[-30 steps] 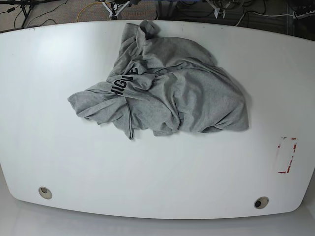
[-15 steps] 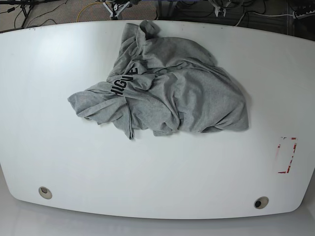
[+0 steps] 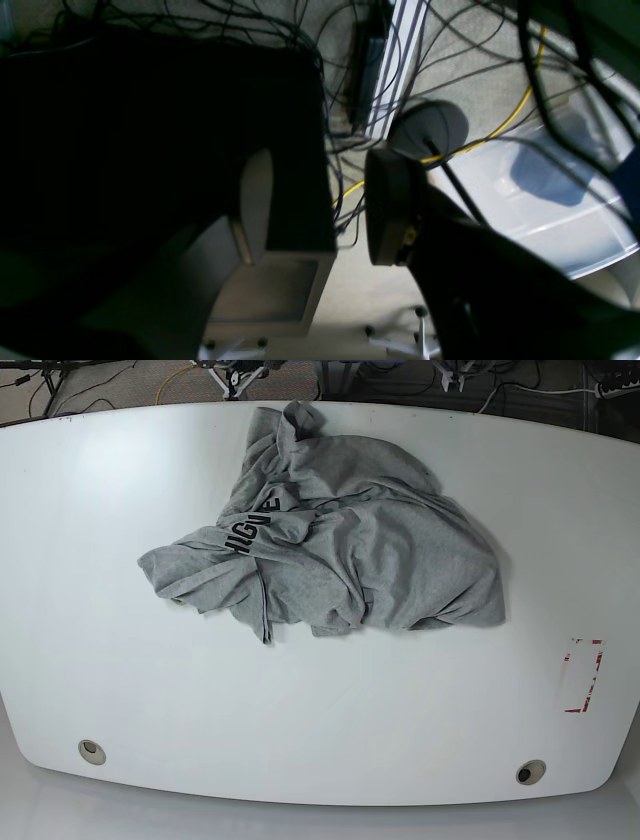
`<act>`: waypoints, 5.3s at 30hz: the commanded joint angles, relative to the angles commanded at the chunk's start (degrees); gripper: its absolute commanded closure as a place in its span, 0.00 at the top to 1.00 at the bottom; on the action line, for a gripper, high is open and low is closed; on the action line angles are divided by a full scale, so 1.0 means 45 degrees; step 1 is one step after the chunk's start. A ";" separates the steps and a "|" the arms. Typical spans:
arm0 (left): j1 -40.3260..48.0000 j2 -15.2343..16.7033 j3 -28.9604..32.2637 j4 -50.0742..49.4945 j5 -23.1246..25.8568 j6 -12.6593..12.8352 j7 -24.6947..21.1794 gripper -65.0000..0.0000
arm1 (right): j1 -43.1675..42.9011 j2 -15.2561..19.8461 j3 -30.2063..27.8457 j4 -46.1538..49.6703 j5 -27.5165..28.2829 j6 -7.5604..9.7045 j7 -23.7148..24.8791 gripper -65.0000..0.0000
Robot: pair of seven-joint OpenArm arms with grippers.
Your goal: Layout the t-shirt on the table in an organized manner, then fold the t-shirt properly
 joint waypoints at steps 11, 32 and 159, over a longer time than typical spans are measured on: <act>0.0000 0.0000 0.0000 0.0000 0.0000 0.0000 -0.0020 0.42 | 0.0000 0.0000 0.0000 0.0098 0.0000 0.0000 0.0000 0.06; 0.2911 0.0000 -0.0039 0.4689 -0.0059 -0.0020 -0.1035 0.41 | -0.2247 -0.0449 0.0020 0.2891 0.0059 0.0000 0.1153 0.06; 0.4786 -0.0684 -0.4376 2.2525 -0.5060 -0.1739 0.4278 0.72 | 0.0000 -0.2012 0.0723 1.8422 0.1348 0.1661 -0.8088 0.77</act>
